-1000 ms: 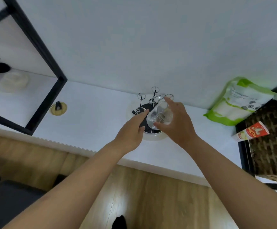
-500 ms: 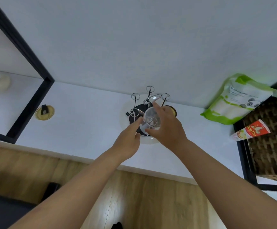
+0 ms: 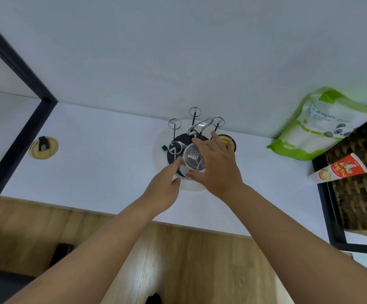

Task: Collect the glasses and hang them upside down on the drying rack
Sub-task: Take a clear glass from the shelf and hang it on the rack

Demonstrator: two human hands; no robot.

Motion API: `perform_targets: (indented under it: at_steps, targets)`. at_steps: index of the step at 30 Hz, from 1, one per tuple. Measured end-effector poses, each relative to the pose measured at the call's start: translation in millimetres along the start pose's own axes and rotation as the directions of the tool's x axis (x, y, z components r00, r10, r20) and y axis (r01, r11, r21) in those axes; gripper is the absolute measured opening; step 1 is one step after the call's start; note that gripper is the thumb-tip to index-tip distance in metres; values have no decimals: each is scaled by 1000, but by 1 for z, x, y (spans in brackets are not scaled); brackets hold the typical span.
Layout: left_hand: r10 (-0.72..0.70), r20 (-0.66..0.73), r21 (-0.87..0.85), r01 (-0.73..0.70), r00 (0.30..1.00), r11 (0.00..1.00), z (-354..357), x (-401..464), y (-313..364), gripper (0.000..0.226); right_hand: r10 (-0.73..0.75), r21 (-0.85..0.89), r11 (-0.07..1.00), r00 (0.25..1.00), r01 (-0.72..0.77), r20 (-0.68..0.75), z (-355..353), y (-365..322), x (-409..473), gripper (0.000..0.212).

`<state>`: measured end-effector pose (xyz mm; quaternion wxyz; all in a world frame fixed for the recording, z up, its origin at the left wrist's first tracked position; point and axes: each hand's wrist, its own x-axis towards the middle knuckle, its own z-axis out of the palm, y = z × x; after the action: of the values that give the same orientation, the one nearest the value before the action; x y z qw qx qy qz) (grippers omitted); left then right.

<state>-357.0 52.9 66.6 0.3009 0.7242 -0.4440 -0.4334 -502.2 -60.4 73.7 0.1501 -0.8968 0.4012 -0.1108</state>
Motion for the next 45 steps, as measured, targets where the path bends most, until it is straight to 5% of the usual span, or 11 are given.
perform_targets:
  at_steps: [11,14,18,28,45]
  targets:
    - [-16,31,67,14,999,998,7,5,-9,58,-57,-152,987,998,61,25,2,10,1,90]
    - [96,-168,165,-68,981,984,4,2,-14,40,-62,-173,983,998,64,18,2,12,-2,90]
    - [298,-422,333,-160,856,929,-9,2,-5,16,-51,-207,977,999,51,7,2,16,-5,91]
    - [353,-346,400,-203,870,894,0,25,21,39,-45,-262,964,999,44,0,0,35,-9,98]
    - [387,-331,448,-217,861,867,2,25,13,37,-22,-245,969,999,13,-32,5,38,-15,87]
